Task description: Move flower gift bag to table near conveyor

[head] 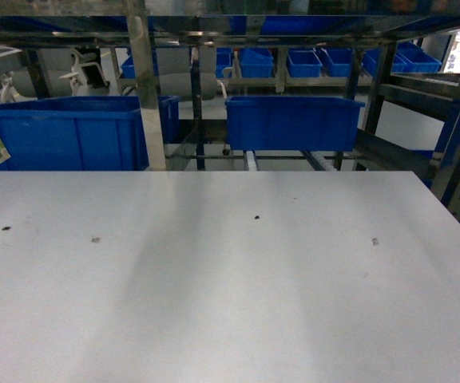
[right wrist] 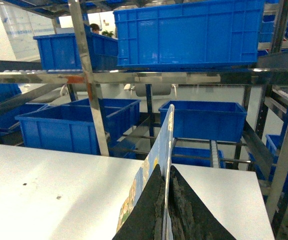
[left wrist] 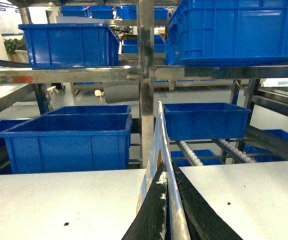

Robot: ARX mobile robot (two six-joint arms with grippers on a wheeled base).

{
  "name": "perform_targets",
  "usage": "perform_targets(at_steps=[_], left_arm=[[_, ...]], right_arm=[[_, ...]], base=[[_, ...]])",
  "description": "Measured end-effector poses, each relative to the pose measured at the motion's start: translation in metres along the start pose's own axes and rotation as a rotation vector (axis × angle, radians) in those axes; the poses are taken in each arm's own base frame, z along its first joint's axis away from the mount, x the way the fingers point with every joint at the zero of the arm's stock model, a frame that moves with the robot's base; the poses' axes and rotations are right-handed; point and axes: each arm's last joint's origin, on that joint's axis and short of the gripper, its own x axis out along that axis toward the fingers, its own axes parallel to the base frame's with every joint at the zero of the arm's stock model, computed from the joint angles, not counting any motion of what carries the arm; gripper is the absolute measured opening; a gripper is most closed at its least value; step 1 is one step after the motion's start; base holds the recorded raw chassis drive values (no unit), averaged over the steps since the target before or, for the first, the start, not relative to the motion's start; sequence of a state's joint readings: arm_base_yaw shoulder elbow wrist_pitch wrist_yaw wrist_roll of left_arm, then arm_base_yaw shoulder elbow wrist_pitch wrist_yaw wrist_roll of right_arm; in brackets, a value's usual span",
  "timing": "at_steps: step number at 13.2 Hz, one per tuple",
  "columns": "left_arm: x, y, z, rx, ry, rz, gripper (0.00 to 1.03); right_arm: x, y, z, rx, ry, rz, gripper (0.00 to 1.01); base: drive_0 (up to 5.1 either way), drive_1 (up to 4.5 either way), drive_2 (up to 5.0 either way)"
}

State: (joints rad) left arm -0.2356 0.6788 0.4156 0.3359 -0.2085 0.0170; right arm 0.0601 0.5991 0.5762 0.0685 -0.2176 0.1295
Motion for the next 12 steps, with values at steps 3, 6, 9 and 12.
perform_targets(at_steps=[3,6,9,12], left_arm=[[-0.0003,0.0001,0.0004,-0.001,-0.003,0.000,0.02],[0.0000,0.0000,0.0000,0.000,0.000,0.000,0.02],[0.0000,0.0009,-0.0002,0.001,0.002,0.011,0.02],[0.0000,0.0006,0.0000,0.007,0.000,0.003,0.02]], right_arm=[[-0.0002,0.0000,0.0003,-0.001,-0.002,0.000,0.03],[-0.0011,0.0004,0.0010,-0.002,-0.008,0.001,0.03],[-0.0008,0.0009,0.0008,-0.002,-0.006,0.011,0.03],[-0.0009,0.0011,0.0008,-0.001,-0.006,0.009,0.03]], base=[[-4.9,2.52,2.5],[-4.9,2.50,2.5],[0.0,0.00,0.0],[0.0,1.44,-1.4]])
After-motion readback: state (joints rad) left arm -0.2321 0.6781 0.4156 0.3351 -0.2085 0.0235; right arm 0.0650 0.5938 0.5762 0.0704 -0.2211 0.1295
